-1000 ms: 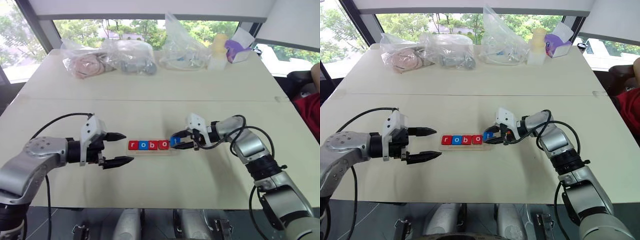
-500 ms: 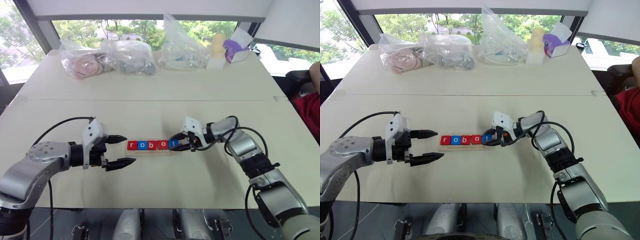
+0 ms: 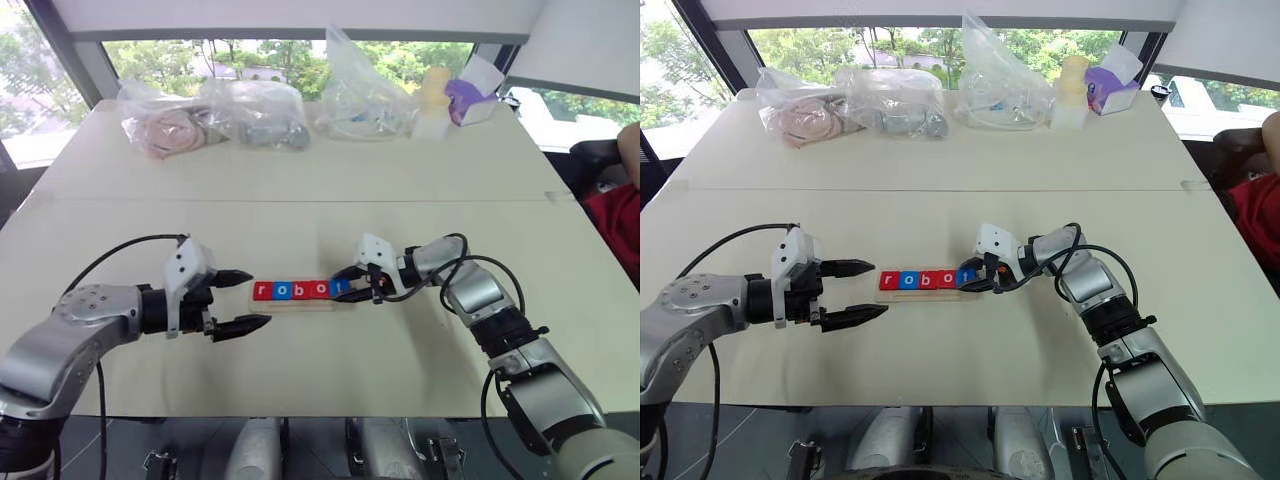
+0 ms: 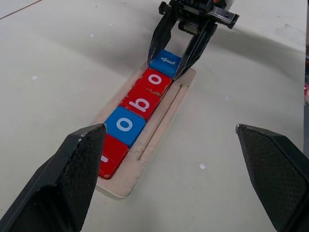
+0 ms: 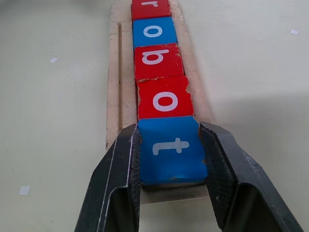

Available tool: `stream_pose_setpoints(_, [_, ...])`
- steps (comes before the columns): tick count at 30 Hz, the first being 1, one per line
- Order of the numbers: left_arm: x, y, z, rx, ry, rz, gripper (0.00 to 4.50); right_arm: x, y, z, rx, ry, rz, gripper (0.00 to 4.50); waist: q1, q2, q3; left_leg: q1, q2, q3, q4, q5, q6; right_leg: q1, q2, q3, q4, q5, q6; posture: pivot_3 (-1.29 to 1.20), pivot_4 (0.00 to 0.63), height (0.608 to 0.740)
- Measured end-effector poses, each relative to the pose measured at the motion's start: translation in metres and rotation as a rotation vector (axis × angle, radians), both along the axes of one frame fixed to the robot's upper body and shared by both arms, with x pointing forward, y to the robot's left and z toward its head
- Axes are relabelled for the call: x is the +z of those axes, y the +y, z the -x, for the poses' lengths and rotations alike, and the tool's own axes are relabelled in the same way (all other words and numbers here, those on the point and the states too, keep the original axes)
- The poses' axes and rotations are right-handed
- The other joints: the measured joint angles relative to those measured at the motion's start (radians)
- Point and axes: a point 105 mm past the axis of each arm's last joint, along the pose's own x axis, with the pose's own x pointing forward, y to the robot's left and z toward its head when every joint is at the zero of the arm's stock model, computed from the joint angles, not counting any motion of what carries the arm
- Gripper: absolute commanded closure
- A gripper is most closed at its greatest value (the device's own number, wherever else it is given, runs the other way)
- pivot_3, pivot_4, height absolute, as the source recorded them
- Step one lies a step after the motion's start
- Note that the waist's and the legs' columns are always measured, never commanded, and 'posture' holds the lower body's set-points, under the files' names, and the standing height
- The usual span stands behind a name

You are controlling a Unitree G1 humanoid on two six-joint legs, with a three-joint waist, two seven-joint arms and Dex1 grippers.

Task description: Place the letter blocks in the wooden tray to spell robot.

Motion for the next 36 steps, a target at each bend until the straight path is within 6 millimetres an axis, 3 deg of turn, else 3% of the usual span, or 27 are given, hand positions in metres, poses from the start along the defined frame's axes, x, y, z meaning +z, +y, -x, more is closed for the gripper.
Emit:
stream_pose_setpoints(6, [0.000,-0.001,-0.001,0.002,-0.007,0.002,0.00,-0.002,0.004,0.001,-0.007,0.001,-0.015,3.29,0.000,0.000,0.000,0.000,0.000,0.000,0.000,0.000,0.000,0.000,0.000,0.000,0.000,0.000,0.000,0.00,0.150,0.735])
stream_pose_setpoints(11, [0.000,0.000,-0.002,0.004,-0.022,-0.007,0.00,-0.001,0.007,-0.001,-0.028,-0.014,-0.029,0.79,0.000,0.000,0.000,0.000,0.000,0.000,0.000,0.000,0.000,0.000,0.000,0.000,0.000,0.000,0.000,0.00,0.150,0.735])
stream_pose_setpoints(13, [0.000,0.000,-0.002,0.004,-0.023,-0.009,0.00,0.001,0.006,-0.004,-0.047,-0.025,-0.037,0.05,0.001,0.000,0.000,0.000,0.000,0.000,0.000,0.000,0.000,0.000,0.000,0.000,0.000,0.000,0.000,0.00,0.150,0.735])
stream_pose_setpoints(21, [-0.003,0.001,-0.001,0.007,-0.014,-0.010,0.00,0.045,-0.017,-0.012,-0.167,-0.110,-0.139,0.05,0.003,0.000,0.000,0.000,0.000,0.000,0.000,0.000,0.000,0.000,-0.001,0.000,0.000,0.000,0.000,0.00,0.150,0.735])
stream_pose_setpoints(28, [-0.005,0.005,-0.002,0.023,-0.006,-0.008,0.00,0.025,-0.043,-0.006,-0.334,-0.086,-0.123,0.05,0.002,0.000,0.000,0.000,0.000,0.000,0.000,0.000,0.000,0.000,-0.001,0.000,0.000,0.000,0.000,0.00,0.150,0.735])
stream_pose_setpoints(36, [0.000,0.004,-0.006,0.019,-0.025,-0.007,0.00,0.011,-0.037,-0.005,-0.374,-0.111,-0.101,0.05,0.001,0.000,0.000,0.000,0.000,0.000,0.000,0.000,0.000,0.000,0.000,0.000,0.000,0.000,0.000,0.00,0.150,0.735])
